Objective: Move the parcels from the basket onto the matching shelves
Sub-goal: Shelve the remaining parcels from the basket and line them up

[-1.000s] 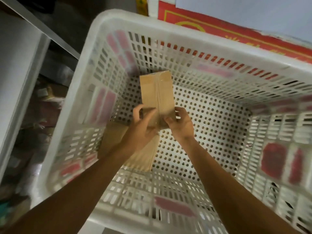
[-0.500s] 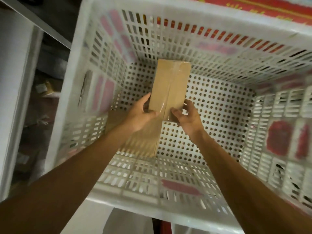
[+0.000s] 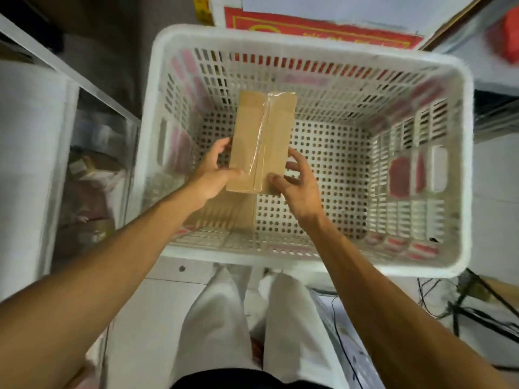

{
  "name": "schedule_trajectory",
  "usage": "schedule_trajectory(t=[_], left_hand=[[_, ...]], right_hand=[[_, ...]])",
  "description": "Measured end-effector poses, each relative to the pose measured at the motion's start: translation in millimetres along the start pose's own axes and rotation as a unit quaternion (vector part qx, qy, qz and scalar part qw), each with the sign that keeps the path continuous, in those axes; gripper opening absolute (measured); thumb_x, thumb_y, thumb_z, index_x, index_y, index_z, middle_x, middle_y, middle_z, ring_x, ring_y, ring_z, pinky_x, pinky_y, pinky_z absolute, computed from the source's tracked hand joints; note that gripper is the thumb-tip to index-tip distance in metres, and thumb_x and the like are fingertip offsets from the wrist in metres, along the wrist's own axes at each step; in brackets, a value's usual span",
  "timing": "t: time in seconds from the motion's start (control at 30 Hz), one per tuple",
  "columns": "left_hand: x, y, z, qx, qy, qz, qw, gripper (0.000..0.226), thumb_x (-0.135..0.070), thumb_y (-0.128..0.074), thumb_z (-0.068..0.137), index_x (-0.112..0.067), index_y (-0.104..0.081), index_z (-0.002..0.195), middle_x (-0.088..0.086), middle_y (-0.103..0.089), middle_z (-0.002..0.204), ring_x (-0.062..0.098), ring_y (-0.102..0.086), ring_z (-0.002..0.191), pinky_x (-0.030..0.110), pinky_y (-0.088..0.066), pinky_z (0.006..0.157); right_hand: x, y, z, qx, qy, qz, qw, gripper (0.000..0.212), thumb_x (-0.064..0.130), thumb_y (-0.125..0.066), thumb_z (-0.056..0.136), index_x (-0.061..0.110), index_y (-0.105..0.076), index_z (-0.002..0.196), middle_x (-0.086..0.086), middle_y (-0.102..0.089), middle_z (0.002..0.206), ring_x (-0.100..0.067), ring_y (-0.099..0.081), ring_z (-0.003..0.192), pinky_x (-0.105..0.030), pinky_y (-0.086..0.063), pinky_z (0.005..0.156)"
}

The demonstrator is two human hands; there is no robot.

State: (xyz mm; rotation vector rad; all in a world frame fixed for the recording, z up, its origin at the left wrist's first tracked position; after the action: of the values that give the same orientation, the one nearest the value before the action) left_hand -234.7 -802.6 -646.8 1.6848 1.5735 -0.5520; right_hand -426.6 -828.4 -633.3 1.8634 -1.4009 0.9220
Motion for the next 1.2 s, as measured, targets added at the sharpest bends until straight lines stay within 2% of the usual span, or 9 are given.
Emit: schedule_trajectory(t=[0.2, 0.4, 0.5, 0.57, 0.7, 0.83, 0.93, 1.1, 1.2], left_hand=[[-39, 26, -68, -0.025, -0.028, -0.068, 0.997, 0.060, -0.005, -0.064, 0.083, -0.032, -0.042, 0.132, 0.002, -0.052, 0.128, 0.020, -0.057, 0.110, 0.043, -0.051, 0.091], [-112, 68, -137, -0.070, -0.107, -0.112, 0.985, 0.068, 0.014, -0.045, 0.083, -0.040, -0.048, 0.125, -0.012, -0.056, 0.122, 0.016, -0.053, 0.119, 0.033, -0.053, 0.080], [-156, 97, -179, -0.112, -0.174, -0.144, 0.968, 0.069, 0.015, -0.042, 0.085, -0.044, -0.052, 0.119, -0.014, -0.056, 0.119, 0.016, -0.054, 0.117, 0.023, -0.052, 0.077], [-184, 118, -211, -0.149, -0.225, -0.152, 0.951, 0.062, 0.008, -0.045, 0.090, -0.045, -0.053, 0.120, -0.013, -0.057, 0.122, 0.016, -0.054, 0.119, 0.028, -0.053, 0.084], [-226, 169, -279, -0.244, -0.298, -0.131, 0.913, 0.050, -0.009, -0.049, 0.097, -0.055, -0.053, 0.115, -0.005, -0.051, 0.135, 0.020, -0.046, 0.128, 0.052, -0.039, 0.106], [-238, 215, -342, -0.270, -0.332, -0.124, 0.895, 0.050, -0.025, -0.049, 0.096, -0.046, -0.034, 0.139, -0.006, -0.036, 0.150, 0.017, -0.034, 0.138, 0.050, -0.034, 0.111], [-226, 246, -380, -0.279, -0.324, -0.138, 0.894, 0.066, -0.038, -0.054, 0.090, -0.050, -0.020, 0.144, -0.001, -0.032, 0.152, 0.021, -0.033, 0.138, 0.053, -0.037, 0.107], [-189, 287, -435, -0.317, -0.296, -0.162, 0.886, 0.112, -0.077, -0.075, 0.045, -0.056, -0.016, 0.138, -0.010, -0.054, 0.126, 0.006, -0.061, 0.108, 0.028, -0.054, 0.080], [-165, 316, -462, -0.367, -0.280, -0.145, 0.875, 0.085, -0.074, -0.078, 0.043, -0.061, -0.036, 0.115, -0.005, -0.059, 0.121, 0.015, -0.061, 0.108, 0.036, -0.054, 0.084]], right_hand=[[45, -6, -49, 0.042, 0.058, 0.005, 0.997, 0.058, 0.006, -0.067, 0.087, 0.016, -0.043, 0.138, -0.010, -0.054, 0.127, -0.032, -0.061, 0.109, -0.055, -0.055, 0.084], [146, -18, -97, 0.101, 0.171, -0.001, 0.980, 0.052, 0.014, -0.069, 0.086, 0.019, -0.043, 0.131, -0.003, -0.054, 0.129, -0.026, -0.060, 0.110, -0.054, -0.054, 0.088], [208, -30, -121, 0.134, 0.234, 0.006, 0.963, 0.055, 0.014, -0.069, 0.086, 0.022, -0.042, 0.132, 0.002, -0.054, 0.125, -0.017, -0.061, 0.105, -0.039, -0.059, 0.079], [248, -42, -142, 0.159, 0.280, 0.007, 0.947, 0.053, 0.014, -0.068, 0.086, 0.025, -0.042, 0.131, 0.008, -0.055, 0.120, -0.011, -0.063, 0.098, -0.028, -0.059, 0.069], [318, -76, -184, 0.203, 0.363, -0.005, 0.910, 0.051, 0.018, -0.067, 0.086, 0.031, -0.044, 0.130, 0.019, -0.057, 0.115, -0.012, -0.061, 0.105, -0.034, -0.059, 0.078], [369, -118, -229, 0.244, 0.432, -0.020, 0.868, 0.051, 0.020, -0.066, 0.088, 0.035, -0.045, 0.132, 0.017, -0.056, 0.126, -0.005, -0.057, 0.113, -0.030, -0.053, 0.089], [385, -152, -261, 0.275, 0.460, -0.026, 0.844, 0.050, 0.015, -0.066, 0.089, 0.028, -0.046, 0.134, 0.011, -0.058, 0.127, 0.000, -0.057, 0.113, -0.018, -0.051, 0.085], [380, -209, -308, 0.360, 0.448, -0.002, 0.818, 0.049, -0.001, -0.056, 0.092, 0.021, -0.044, 0.134, -0.003, -0.059, 0.129, -0.017, -0.058, 0.118, -0.044, -0.052, 0.095], [377, -245, -331, 0.408, 0.434, -0.038, 0.802, 0.047, -0.005, -0.049, 0.094, 0.019, -0.043, 0.134, -0.006, -0.060, 0.130, -0.021, -0.060, 0.116, -0.037, -0.056, 0.089]])
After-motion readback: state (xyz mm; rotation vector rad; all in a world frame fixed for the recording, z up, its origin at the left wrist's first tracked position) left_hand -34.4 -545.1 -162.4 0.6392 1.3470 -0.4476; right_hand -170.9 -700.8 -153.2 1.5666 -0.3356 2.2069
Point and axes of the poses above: each hand's wrist, its own z-axis towards the middle knuckle, its own y-axis out of the back of the hand, x = y × z, the point moved 8 cm from there along z, towards the middle knuckle
